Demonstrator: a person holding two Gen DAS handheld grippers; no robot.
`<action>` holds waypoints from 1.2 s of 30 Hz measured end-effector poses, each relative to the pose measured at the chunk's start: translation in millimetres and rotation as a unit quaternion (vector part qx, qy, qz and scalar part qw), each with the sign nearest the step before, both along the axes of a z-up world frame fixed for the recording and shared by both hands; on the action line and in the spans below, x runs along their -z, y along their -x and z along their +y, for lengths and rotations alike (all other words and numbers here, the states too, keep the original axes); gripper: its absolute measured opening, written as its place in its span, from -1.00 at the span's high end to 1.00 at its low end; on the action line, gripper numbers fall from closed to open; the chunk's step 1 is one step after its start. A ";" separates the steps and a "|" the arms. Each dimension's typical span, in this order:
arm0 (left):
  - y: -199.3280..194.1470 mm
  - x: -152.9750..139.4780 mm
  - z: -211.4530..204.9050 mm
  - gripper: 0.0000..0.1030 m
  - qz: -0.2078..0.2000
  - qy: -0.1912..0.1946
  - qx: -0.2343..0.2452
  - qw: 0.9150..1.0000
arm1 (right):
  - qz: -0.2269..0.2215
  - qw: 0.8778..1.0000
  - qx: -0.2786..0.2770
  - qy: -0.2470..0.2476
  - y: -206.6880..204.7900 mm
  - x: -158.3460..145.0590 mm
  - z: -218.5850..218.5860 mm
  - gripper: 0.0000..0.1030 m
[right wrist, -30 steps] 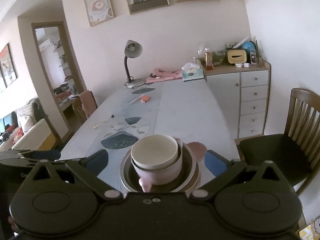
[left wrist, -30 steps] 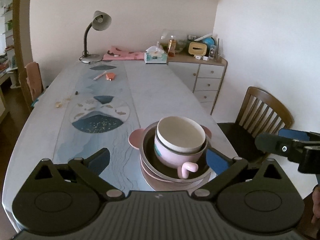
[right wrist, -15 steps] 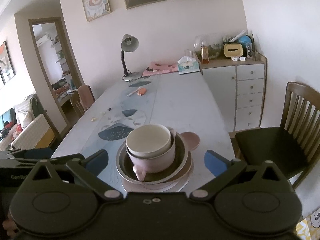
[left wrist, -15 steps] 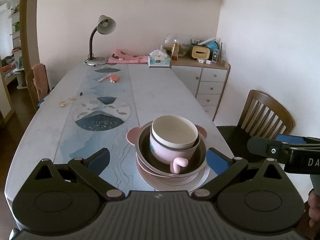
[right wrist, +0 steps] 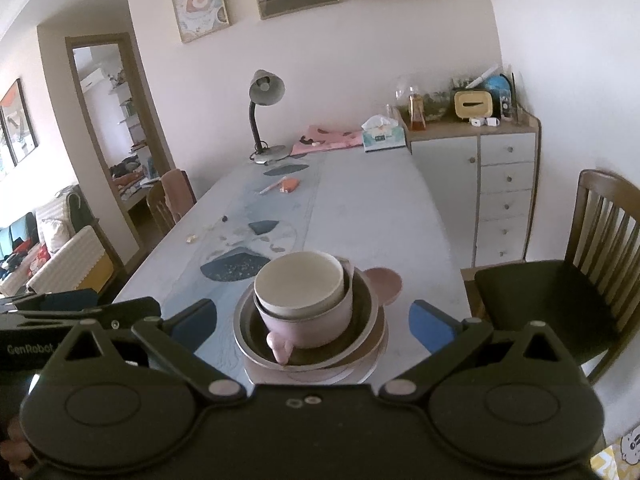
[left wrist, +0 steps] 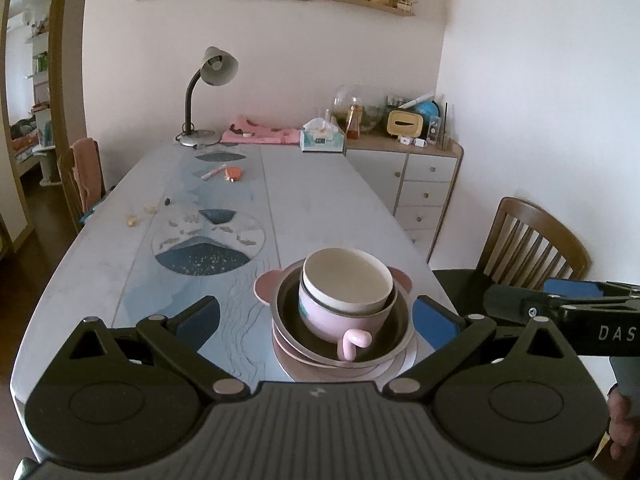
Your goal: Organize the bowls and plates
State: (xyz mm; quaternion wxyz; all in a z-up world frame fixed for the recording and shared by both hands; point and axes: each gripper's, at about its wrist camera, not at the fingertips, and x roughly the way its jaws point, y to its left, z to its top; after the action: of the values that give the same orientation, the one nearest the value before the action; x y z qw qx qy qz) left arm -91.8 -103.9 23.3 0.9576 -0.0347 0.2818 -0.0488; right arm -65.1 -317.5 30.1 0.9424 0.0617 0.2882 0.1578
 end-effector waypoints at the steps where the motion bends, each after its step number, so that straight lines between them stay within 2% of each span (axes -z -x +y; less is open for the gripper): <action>1: 0.8 -0.5 -1.0 -1.00 -0.002 -0.002 0.000 1.000 | -0.004 1.000 -0.001 0.000 0.5 -0.7 0.1 -1.00; 36: 14.8 2.8 -9.4 -1.00 0.003 0.007 -0.011 1.000 | -0.013 1.000 -0.014 0.002 12.4 -5.2 -0.4 -1.00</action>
State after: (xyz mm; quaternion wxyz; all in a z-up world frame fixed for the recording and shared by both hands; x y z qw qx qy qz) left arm -106.6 -113.3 20.5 0.9570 -0.0443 0.2838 -0.0405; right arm -77.4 -317.9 35.3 0.9440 0.0539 0.2769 0.1710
